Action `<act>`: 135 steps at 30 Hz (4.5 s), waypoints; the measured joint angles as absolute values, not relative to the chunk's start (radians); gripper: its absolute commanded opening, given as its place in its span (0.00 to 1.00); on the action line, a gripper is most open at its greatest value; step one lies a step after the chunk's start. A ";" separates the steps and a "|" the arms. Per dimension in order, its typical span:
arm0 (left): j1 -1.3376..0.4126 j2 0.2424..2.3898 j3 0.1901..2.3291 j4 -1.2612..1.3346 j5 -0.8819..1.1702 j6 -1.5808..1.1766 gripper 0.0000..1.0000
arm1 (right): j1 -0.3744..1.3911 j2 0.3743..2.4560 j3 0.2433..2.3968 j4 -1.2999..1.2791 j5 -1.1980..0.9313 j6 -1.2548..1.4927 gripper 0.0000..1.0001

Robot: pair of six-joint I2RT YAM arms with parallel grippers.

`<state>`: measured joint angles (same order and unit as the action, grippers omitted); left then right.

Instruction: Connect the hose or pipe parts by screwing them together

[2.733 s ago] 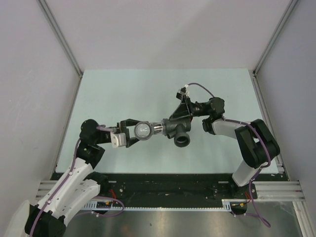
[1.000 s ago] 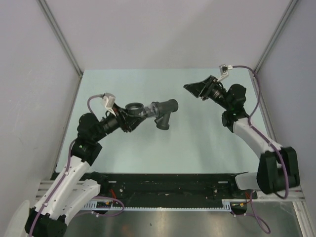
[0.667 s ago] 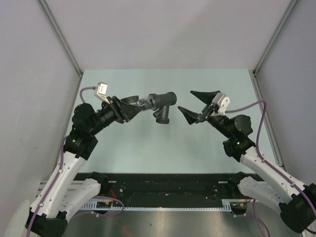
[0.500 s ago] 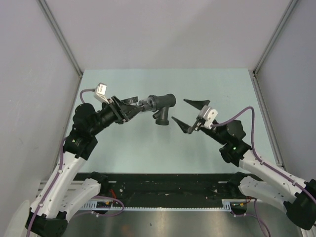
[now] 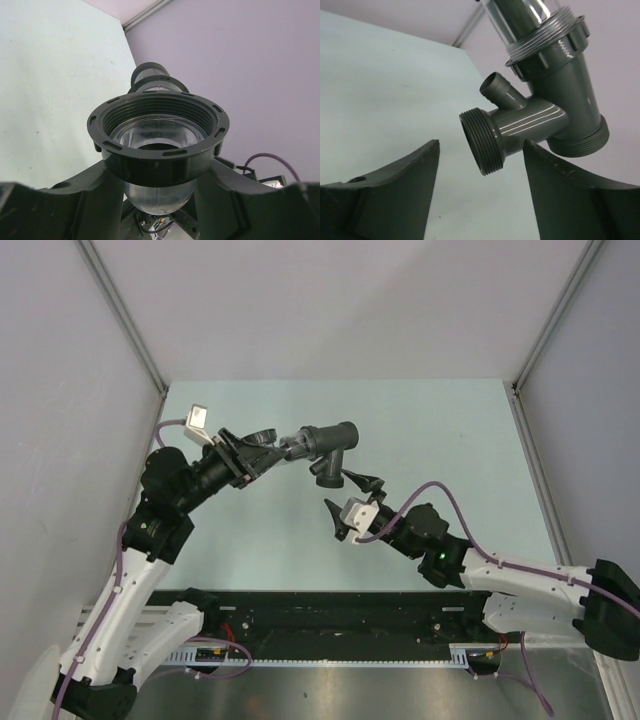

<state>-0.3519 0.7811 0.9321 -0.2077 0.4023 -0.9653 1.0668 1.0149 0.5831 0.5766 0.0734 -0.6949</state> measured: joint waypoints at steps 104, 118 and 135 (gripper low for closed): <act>-0.362 0.805 0.810 -0.215 0.780 -0.402 0.00 | 0.442 1.289 1.282 -0.278 -0.679 -0.185 0.88; -0.363 0.772 0.842 -0.178 0.754 -0.510 0.00 | 0.730 1.142 1.087 -0.258 -0.696 -0.449 0.94; -0.364 0.773 0.842 -0.175 0.768 -0.521 0.00 | 0.840 1.186 1.086 -0.181 -0.520 -0.579 0.34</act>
<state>-0.3637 0.7734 0.8421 -0.1745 0.7685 -0.5205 0.8398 1.1862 1.0863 -0.1810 -0.5198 -0.5789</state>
